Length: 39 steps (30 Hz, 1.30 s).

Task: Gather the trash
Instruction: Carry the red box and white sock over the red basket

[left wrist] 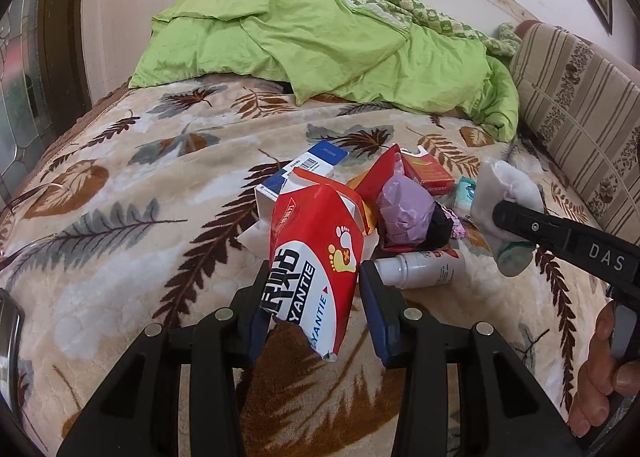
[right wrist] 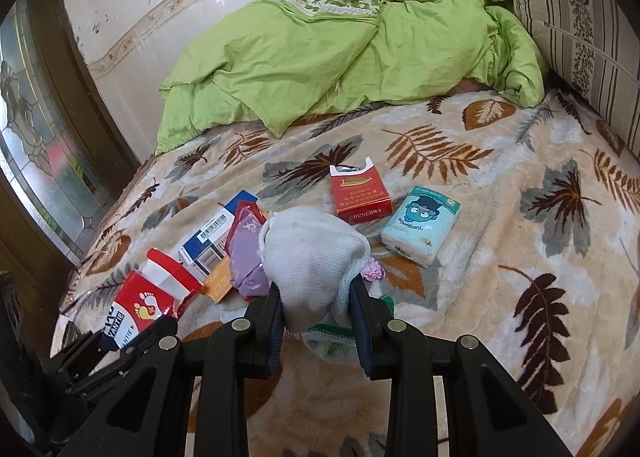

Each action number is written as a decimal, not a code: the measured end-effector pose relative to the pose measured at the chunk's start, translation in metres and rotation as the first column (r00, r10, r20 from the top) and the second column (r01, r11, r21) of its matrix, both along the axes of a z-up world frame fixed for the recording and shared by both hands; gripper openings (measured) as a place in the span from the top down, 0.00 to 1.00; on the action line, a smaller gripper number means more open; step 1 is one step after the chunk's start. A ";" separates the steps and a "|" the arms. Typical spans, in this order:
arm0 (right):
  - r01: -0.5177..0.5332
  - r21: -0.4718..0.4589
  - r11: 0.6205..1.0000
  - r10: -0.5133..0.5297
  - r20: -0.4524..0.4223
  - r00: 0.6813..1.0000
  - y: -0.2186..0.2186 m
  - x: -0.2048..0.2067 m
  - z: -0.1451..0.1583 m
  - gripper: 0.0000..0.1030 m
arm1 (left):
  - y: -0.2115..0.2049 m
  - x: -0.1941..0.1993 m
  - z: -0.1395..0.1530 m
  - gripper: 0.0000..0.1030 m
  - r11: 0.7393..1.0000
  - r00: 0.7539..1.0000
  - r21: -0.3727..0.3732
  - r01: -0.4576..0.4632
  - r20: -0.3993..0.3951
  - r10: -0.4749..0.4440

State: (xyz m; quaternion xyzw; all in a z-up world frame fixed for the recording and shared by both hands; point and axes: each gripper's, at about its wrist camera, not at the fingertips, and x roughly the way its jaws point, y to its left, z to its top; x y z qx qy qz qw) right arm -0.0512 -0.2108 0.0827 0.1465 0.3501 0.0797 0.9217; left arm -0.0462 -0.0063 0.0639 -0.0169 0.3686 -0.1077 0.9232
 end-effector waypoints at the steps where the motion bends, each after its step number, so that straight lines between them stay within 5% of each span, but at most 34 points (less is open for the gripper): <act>1: 0.003 0.002 1.000 -0.003 0.000 1.000 0.000 0.001 0.000 0.69 | 0.000 0.001 0.000 0.61 1.000 1.000 0.000 -0.001 0.000 0.001; 26: 0.062 0.034 0.997 -0.061 -0.032 0.998 0.001 0.010 -0.015 0.69 | 0.002 0.014 -0.002 0.61 0.999 1.000 -0.037 0.024 -0.011 -0.024; 39: 0.028 0.046 0.999 -0.026 -0.044 0.999 -0.009 -0.052 0.008 0.69 | -0.015 -0.021 0.011 0.61 0.990 0.990 -0.031 0.138 0.042 -0.137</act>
